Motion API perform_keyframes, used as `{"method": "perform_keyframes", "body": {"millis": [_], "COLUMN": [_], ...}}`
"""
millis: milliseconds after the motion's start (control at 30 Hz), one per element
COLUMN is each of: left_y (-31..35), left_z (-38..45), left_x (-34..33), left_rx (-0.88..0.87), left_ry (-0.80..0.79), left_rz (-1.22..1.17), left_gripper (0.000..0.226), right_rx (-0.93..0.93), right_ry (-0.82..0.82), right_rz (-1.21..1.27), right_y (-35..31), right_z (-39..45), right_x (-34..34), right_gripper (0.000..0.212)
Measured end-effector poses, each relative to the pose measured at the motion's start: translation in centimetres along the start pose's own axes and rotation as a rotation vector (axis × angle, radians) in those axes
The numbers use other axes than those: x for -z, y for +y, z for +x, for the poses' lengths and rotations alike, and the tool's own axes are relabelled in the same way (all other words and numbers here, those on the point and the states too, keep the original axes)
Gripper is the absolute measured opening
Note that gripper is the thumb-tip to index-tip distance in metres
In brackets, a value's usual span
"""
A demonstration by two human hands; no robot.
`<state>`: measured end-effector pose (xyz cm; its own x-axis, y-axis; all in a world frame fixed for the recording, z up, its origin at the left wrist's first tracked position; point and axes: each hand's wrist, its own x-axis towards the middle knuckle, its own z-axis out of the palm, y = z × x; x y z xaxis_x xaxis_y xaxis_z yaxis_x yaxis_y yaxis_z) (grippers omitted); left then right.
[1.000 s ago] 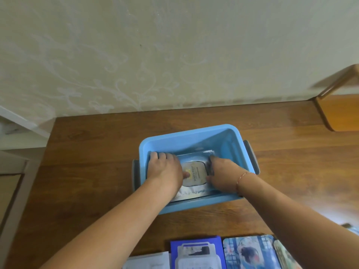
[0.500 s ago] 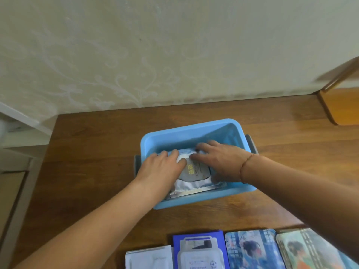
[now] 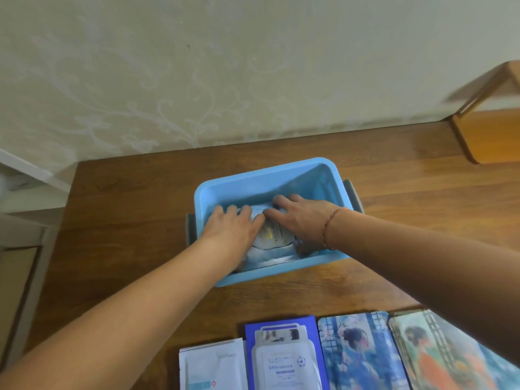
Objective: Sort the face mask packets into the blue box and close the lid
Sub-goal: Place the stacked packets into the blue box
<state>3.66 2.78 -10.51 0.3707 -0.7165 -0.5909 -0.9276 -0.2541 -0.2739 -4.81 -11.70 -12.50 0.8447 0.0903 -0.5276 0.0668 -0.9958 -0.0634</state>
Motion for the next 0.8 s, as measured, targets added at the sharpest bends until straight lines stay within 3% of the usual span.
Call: {"method": "perform_keyframes", "body": {"millis": [67,133,233,300,333,400,533,667,800], "left_y": [-0.4,-1.2,-0.8,1.8,3.6,8.0,18.6,28.8,35.4], "left_z": [-0.7,-2.0,-4.9,-6.9,-7.5,-7.3,-4.3,-0.8,1.0], "left_x": [0.8,2.0,3.9,5.4,6.1,7.1,8.4,8.3,7.6], "left_rx": [-0.018,-0.05,-0.078,-0.153,-0.228,-0.409,-0.646,-0.697,-0.615], "left_ry": [-0.017,0.039,0.338,0.582,0.653,0.686,0.554,0.371,0.252], "left_rz": [-0.009,-0.075,-0.363,-0.657,-0.746,-0.781,-0.694,-0.541,-0.417], "left_gripper": [0.08,0.061,0.039,0.029,0.025,0.024,0.031,0.052,0.081], "right_rx": [0.008,-0.003,-0.132,-0.324,-0.466,-0.779,-1.207,-1.316,-1.314], "right_ry": [0.02,0.166,0.627,0.994,1.083,1.046,0.698,0.412,0.514], "right_rz": [-0.002,0.13,0.602,0.851,0.895,0.935,1.06,1.188,1.206], "right_y": [0.3,1.2,3.0,3.8,4.3,5.3,6.0,4.3,3.7], "right_z": [-0.8,-3.4,-11.6,-17.9,-20.5,-25.4,-33.5,-36.8,-36.8], "right_x": [1.2,3.0,4.6,2.6,0.6,-5.1,-17.1,-24.5,-26.8], "right_gripper": [0.097,0.086,0.06,0.043,0.036,0.03,0.034,0.038,0.037]}}
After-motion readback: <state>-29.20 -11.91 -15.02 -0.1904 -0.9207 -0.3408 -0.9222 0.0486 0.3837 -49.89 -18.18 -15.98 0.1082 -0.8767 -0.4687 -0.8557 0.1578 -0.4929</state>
